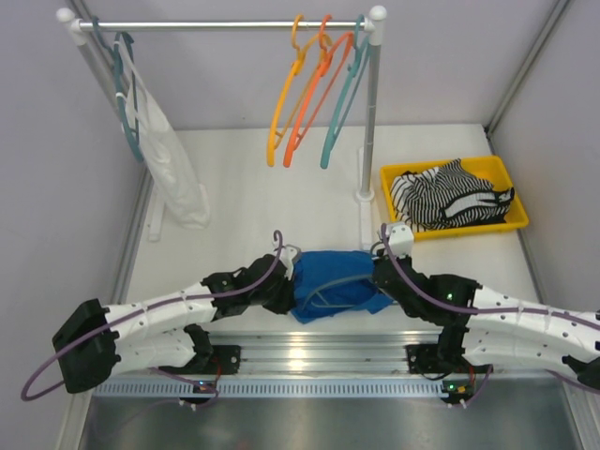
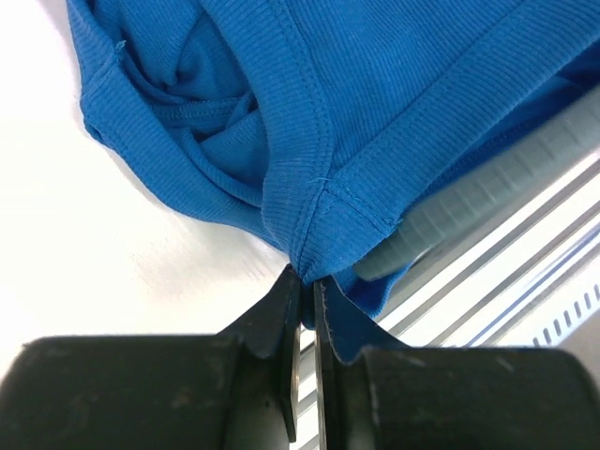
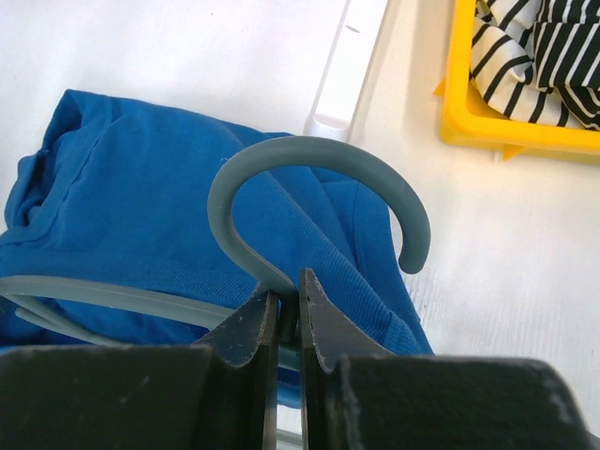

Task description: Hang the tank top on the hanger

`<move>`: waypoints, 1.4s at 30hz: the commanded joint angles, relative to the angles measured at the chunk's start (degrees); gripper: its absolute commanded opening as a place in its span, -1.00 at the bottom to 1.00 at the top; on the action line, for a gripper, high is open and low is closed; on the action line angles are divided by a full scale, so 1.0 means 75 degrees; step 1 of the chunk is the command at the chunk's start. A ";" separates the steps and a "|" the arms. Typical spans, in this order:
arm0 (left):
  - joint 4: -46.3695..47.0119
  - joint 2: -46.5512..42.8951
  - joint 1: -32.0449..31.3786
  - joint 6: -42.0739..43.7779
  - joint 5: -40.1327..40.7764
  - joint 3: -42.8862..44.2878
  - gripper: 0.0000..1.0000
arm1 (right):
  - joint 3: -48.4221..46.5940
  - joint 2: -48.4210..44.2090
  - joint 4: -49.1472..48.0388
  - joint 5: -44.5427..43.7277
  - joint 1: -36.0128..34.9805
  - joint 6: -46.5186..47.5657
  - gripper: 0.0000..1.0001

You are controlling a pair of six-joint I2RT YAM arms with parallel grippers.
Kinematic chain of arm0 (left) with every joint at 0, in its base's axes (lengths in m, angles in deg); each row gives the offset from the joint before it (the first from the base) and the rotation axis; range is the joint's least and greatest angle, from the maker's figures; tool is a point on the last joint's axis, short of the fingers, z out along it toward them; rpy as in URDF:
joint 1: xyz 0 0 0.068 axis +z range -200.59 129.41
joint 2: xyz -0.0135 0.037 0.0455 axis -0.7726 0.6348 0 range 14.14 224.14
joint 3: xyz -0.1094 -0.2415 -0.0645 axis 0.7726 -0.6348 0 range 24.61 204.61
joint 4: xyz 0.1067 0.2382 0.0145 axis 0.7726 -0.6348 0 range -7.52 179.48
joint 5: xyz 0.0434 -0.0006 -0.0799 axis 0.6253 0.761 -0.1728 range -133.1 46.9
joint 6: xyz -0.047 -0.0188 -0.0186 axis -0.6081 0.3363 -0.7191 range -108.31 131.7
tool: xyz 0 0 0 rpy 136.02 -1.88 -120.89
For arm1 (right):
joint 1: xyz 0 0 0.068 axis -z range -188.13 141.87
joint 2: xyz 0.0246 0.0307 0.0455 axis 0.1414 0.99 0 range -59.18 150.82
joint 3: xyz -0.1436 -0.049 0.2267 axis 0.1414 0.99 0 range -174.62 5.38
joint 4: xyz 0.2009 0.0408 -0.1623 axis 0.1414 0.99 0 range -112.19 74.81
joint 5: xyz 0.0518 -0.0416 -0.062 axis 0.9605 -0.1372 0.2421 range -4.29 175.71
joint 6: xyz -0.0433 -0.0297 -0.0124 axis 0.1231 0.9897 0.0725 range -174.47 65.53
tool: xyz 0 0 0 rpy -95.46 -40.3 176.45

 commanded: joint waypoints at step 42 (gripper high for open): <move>-0.2917 0.0669 -0.0044 0.0353 0.0728 0.4675 -0.11 | -0.1679 0.2124 -0.1599 -0.1863 -0.1359 -0.0618 -1.00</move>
